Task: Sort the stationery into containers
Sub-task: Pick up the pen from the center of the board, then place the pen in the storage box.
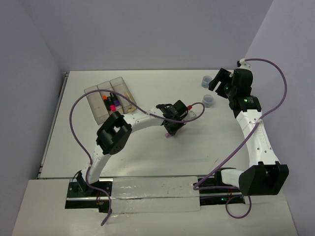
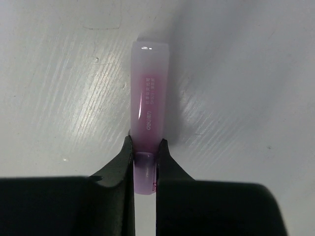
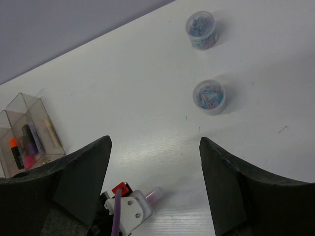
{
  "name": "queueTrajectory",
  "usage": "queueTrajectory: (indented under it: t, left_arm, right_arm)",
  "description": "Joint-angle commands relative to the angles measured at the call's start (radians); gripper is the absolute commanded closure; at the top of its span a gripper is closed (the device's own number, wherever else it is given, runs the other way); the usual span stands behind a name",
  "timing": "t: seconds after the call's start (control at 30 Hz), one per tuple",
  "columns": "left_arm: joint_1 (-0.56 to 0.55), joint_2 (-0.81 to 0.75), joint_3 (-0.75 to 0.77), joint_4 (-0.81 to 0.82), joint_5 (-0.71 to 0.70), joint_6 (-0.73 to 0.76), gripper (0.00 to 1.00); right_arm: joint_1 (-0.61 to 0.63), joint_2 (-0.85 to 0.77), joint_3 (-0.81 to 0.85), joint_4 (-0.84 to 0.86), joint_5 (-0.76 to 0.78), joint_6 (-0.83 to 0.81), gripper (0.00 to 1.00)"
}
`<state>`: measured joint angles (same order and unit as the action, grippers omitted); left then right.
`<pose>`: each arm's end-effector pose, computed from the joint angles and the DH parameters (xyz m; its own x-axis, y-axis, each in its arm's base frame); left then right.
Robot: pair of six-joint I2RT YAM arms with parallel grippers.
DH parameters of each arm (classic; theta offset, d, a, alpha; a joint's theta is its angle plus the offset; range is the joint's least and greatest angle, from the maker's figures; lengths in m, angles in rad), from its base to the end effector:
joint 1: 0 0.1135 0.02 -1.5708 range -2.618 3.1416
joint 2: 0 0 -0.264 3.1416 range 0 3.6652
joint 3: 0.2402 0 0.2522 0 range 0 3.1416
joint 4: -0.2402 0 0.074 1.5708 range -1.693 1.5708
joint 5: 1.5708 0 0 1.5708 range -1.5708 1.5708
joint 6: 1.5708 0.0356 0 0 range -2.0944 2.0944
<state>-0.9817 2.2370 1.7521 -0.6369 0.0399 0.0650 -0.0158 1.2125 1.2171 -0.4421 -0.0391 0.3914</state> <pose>0.2630 -0.3961 0.1612 -0.4449 0.7826 -0.4355 0.8711 0.4910 -0.0077 0.2713 -0.0029 0.3754 -0.3991 0.3876 -0.8310 0.1435 0.9215 0.3609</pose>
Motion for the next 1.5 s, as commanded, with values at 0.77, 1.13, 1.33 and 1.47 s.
queueTrajectory:
  t: [0.77, 1.13, 1.33, 1.47]
  left_arm:
    - [0.934, -0.371, -0.041, 0.009, 0.195, -0.516, 1.00]
    - [1.019, -0.233, -0.111, 0.090, 0.334, -0.635, 1.00]
    - [1.019, -0.221, -0.108, 0.082, 0.330, -0.627, 0.60]
    - [1.019, -0.224, -0.109, 0.080, 0.328, -0.633, 0.48]
  right_arm:
    - [-0.004, -0.011, -0.041, 0.072, -0.072, 0.043, 0.21]
    - [-0.005, -0.038, -0.059, 0.057, -0.039, 0.028, 0.20]
    - [-0.004, 0.060, 0.012, -0.041, -0.085, -0.051, 0.19]
    - [-0.006, 0.193, 0.105, -0.128, -0.058, -0.060, 0.07]
